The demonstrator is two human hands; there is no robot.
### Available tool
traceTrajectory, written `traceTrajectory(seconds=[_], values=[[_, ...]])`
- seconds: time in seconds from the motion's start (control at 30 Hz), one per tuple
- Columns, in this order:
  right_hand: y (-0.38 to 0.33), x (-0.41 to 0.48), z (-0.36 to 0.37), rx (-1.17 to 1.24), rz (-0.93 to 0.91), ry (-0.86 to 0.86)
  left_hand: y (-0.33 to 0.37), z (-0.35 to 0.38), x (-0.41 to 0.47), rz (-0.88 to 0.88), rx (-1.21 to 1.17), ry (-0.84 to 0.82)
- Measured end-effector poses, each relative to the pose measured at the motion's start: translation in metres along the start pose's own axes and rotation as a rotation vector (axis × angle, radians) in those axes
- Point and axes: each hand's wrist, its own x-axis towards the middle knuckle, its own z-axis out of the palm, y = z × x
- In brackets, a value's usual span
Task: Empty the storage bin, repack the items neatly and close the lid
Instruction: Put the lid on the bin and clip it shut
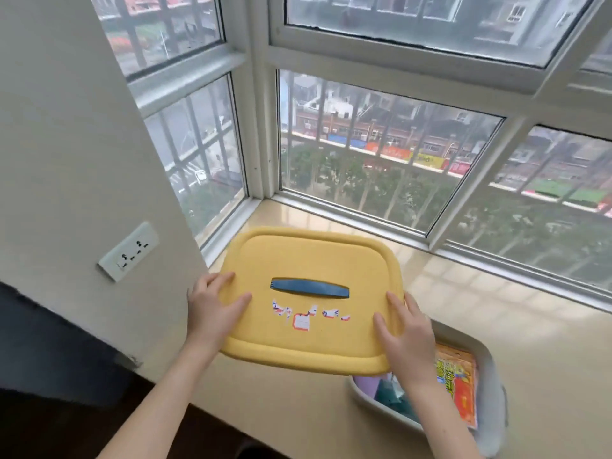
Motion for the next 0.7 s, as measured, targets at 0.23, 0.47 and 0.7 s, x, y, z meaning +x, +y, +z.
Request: traceTrajectory(seconds=[0.23,0.47,0.7], values=[[0.045,-0.059,-0.092,-0.019,0.059,0.128,0.065,0.017,-0.083,0.059,-0.051,-0.068],[0.094,-0.104,-0.135,-0.041,0.219,0.222,0.091,0.065,-0.120,0.136,-0.037,-0.262],[0.121,-0.119,-0.143,0.041,0.491,0.285,0.113,0.109,-0.112,0.246,-0.042,-0.537]])
